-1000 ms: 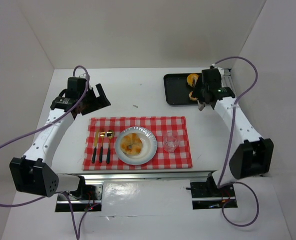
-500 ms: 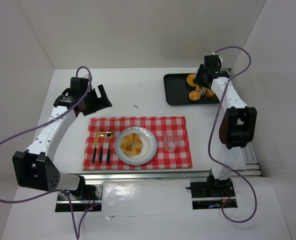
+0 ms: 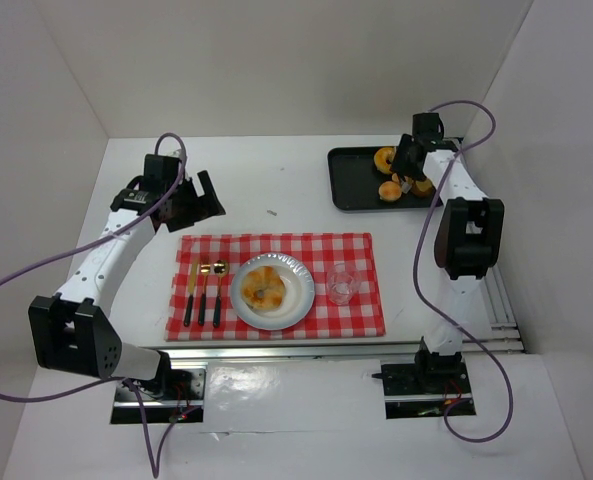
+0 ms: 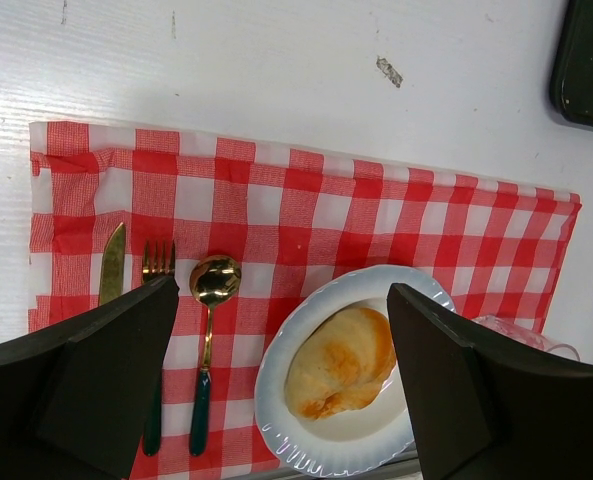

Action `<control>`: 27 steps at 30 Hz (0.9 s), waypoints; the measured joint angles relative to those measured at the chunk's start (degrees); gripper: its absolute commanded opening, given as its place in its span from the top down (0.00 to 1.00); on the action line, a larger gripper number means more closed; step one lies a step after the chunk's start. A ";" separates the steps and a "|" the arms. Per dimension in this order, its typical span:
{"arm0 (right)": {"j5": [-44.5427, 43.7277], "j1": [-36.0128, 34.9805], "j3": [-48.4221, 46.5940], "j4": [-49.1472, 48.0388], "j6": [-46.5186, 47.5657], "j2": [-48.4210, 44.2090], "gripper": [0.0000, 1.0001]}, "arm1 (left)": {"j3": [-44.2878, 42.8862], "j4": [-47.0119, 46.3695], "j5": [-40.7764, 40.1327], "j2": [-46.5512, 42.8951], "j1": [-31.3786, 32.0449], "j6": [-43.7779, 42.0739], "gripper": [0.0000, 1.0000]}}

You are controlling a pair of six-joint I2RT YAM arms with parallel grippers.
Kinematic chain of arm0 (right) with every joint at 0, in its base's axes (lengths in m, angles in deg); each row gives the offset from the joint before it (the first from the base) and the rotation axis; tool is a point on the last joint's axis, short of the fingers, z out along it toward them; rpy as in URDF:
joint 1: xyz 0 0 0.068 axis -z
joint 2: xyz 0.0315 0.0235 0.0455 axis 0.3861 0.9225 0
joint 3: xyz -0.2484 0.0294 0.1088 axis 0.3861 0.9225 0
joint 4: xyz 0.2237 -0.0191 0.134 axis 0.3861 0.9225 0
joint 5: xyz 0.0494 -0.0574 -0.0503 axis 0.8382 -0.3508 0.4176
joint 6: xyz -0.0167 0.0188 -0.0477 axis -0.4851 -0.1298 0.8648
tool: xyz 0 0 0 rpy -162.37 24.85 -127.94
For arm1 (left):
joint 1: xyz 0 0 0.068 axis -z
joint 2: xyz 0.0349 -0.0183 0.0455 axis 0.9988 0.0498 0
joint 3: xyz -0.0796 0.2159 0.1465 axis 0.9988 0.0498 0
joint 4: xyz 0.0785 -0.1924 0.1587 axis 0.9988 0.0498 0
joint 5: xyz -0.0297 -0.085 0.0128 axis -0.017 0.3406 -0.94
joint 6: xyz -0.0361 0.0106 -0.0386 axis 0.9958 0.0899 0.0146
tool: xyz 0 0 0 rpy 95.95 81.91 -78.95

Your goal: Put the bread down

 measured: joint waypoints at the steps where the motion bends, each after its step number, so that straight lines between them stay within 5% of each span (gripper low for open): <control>1: 0.66 0.22 0.00 0.02 0.02 0.20 0.43 | 0.00 0.00 0.00 0.00 0.00 0.00 0.01; 9: 4.35 2.25 -0.20 -0.02 0.09 0.55 0.51 | 0.00 0.00 0.00 0.26 0.00 -0.02 0.01; 27: 11.26 3.54 -6.16 3.69 3.17 5.42 0.51 | -0.02 0.00 -0.07 0.98 0.00 -0.02 0.01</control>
